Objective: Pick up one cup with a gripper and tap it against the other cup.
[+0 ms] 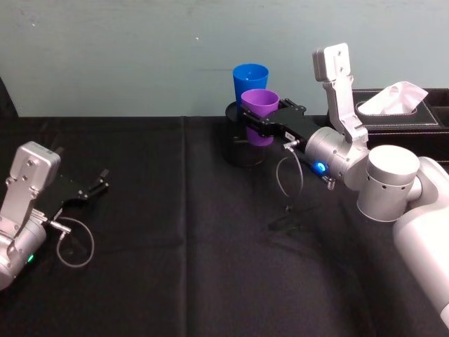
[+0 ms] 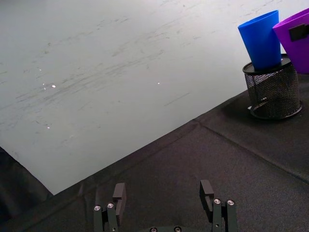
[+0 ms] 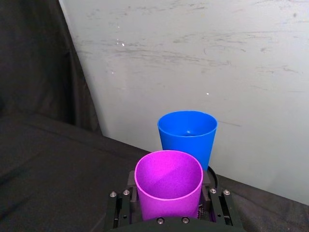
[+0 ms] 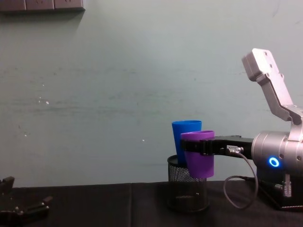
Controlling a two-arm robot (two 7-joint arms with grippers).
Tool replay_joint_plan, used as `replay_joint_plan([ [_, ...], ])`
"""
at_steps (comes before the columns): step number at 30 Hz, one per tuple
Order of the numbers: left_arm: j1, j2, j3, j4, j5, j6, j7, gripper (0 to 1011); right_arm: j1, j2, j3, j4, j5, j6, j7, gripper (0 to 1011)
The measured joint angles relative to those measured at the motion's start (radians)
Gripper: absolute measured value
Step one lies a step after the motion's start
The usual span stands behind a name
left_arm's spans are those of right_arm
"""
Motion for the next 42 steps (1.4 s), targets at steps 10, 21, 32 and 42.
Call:
replay_joint_plan([
  [10,0.0,0.0,0.0,0.0,0.0,0.0,0.0,1000,0.0,0.0,0.0,0.0,0.0,0.0,0.0,730],
  [21,0.0,0.0,0.0,0.0,0.0,0.0,0.0,1000,0.0,0.0,0.0,0.0,0.0,0.0,0.0,730],
  [32,0.0,0.0,0.0,0.0,0.0,0.0,0.0,1000,0.0,0.0,0.0,0.0,0.0,0.0,0.0,730],
  [42,0.0,0.0,0.0,0.0,0.0,0.0,0.0,1000,0.0,0.0,0.0,0.0,0.0,0.0,0.0,730],
])
